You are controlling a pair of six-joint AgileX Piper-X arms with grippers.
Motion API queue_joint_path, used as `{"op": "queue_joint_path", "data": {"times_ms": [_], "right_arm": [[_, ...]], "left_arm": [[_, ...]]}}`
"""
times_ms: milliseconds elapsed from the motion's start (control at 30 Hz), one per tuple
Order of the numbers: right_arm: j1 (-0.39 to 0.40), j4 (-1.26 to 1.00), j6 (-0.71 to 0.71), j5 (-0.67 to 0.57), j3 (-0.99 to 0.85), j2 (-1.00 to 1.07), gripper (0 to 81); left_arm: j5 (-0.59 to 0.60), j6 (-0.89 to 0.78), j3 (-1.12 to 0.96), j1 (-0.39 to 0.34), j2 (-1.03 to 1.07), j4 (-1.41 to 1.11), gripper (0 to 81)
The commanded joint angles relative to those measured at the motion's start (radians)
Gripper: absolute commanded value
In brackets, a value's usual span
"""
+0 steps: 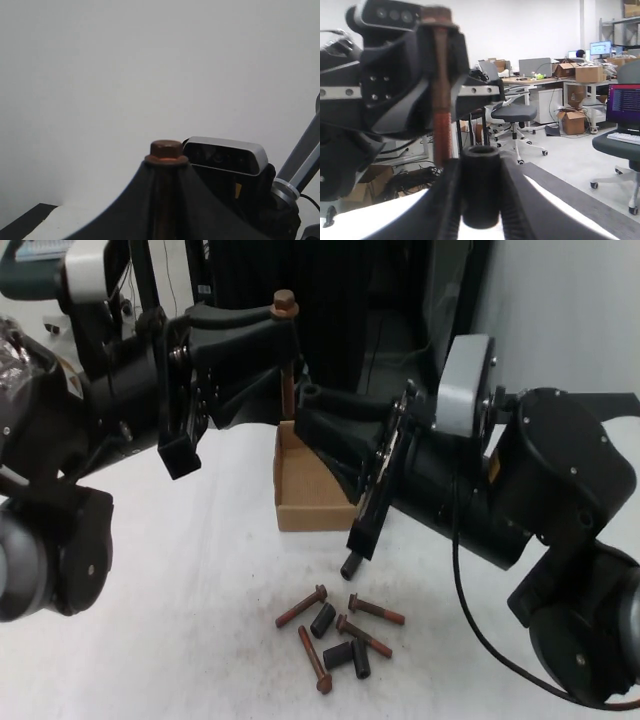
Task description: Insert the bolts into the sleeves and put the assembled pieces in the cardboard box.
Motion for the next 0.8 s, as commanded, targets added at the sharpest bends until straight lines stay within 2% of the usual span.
{"op": "queue_joint_path", "data": {"times_ms": [0,267,500,767], "right_arm": [[0.008,-0.021,0.018,-0.021,-0.021,-0.005,0.3],[0.015,0.147,0.004,-0.025,-0.027,-0.005,0.3],[0.02,0.038,-0.018,-0.026,-0.027,-0.005,0.3],[0.02,0.03,-0.001,-0.026,-0.035,-0.005,0.3]], "left_arm": [[0.004,0.009,-0.005,-0.006,-0.003,0.015,0.4],[-0.011,0.011,-0.005,-0.006,-0.003,-0.006,0.4],[-0.011,0.011,-0.005,-0.006,-0.003,-0.006,0.4],[-0.011,0.011,-0.005,-0.006,-0.003,-0.006,0.4]]}}
